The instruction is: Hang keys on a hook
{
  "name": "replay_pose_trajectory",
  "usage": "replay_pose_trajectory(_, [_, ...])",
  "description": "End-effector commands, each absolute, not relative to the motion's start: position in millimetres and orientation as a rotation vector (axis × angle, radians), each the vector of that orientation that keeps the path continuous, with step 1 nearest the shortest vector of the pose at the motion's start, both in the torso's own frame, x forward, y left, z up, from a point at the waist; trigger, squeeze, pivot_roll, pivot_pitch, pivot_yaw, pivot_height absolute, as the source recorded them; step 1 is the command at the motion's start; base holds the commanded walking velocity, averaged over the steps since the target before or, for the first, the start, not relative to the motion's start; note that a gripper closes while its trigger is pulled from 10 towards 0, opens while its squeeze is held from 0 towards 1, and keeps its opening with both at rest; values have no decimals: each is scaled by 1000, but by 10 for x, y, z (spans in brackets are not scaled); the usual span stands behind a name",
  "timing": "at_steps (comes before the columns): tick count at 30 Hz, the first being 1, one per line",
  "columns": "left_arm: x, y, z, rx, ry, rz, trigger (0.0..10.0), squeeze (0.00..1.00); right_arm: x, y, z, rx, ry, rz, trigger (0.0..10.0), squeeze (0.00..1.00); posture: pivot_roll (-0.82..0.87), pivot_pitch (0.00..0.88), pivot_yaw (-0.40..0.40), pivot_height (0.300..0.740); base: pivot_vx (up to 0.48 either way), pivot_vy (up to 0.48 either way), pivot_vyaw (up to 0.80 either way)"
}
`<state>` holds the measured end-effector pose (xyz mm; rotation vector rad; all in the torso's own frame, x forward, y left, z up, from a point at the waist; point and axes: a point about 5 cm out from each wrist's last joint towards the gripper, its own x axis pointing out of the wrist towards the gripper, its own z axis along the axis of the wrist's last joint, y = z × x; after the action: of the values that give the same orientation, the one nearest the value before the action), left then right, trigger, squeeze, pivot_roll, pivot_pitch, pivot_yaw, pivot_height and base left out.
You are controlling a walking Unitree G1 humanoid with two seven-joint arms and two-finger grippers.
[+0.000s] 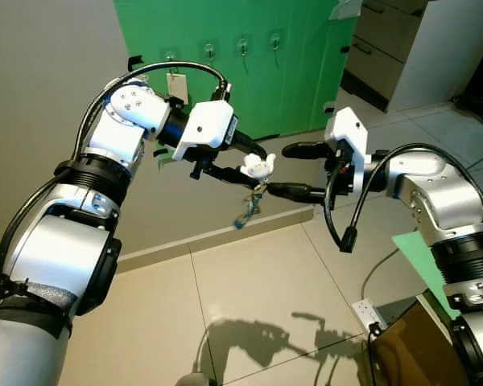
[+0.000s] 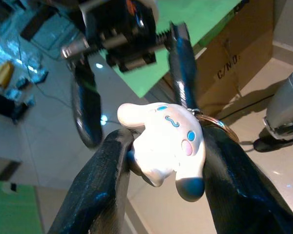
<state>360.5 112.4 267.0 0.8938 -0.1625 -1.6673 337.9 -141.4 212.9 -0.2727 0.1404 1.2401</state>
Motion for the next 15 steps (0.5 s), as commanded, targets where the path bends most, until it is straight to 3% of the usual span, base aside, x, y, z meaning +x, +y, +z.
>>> replay_pose_trajectory(1, [3588, 1058, 2866, 968, -243, -1671, 10000, 0, 3365, -1324, 2251, -293, 104, 1280, 10000, 0, -30, 0, 120, 740, 0, 0, 0])
replay_pose_trajectory(15, [3540, 952, 2956, 1040, -371, -1691, 10000, 0, 3333, -1186, 2232, -287, 95, 1317, 10000, 0, -39, 0, 142, 740, 0, 0, 0])
